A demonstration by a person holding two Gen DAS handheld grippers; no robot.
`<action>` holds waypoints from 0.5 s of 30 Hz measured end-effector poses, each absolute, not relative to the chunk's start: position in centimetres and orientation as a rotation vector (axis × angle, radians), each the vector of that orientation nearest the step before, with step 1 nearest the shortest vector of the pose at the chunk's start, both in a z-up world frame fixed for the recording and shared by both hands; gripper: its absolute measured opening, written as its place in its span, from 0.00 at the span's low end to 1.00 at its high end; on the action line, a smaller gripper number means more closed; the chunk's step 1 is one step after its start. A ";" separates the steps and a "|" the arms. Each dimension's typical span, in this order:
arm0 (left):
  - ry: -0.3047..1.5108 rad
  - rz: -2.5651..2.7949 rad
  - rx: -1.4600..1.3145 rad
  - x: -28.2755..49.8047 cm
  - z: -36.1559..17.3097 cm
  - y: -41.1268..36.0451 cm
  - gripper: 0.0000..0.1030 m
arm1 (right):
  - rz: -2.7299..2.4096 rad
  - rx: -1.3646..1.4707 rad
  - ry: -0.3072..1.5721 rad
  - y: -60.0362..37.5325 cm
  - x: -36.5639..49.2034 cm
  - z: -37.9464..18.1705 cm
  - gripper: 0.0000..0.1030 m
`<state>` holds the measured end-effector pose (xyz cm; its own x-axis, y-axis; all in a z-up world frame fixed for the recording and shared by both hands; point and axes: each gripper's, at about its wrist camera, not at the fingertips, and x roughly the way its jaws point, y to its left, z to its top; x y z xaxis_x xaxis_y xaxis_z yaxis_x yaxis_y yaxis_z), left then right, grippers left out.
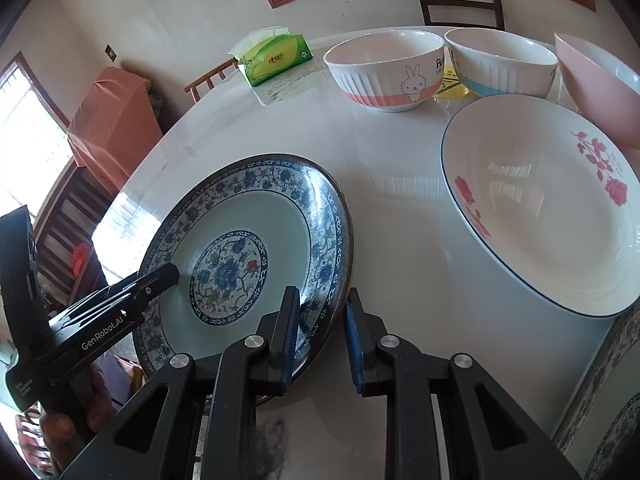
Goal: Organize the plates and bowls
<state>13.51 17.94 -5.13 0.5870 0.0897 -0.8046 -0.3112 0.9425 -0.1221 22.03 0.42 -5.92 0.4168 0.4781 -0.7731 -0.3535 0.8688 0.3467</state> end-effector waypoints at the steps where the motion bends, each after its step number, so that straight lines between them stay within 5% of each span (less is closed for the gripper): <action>1: 0.914 0.256 -0.260 13.3 -5.1 18.0 0.40 | 0.523 0.133 1.013 0.4 21.9 -5.9 0.21; 3: 0.917 0.295 -0.269 12.7 -4.8 18.4 0.44 | 0.503 0.137 0.995 -0.3 21.3 -5.4 0.21; 5: 0.926 0.333 -0.303 11.7 -4.5 19.2 0.58 | 0.492 0.157 0.957 -1.5 20.3 -4.6 0.24; 10: 0.874 0.248 -0.431 6.2 -3.3 18.9 0.59 | 0.471 0.273 0.851 -7.2 16.3 -2.1 0.32; 15: 0.700 0.038 -0.239 0.6 -0.5 11.7 0.63 | 0.338 0.269 0.788 -14.9 11.5 -0.8 0.36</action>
<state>0.62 11.68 -0.49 0.7655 -0.0449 -0.6419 -0.1145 0.9721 -0.2046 11.49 -14.90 -0.75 0.6565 0.3933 -0.6437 -0.1950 0.9128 0.3588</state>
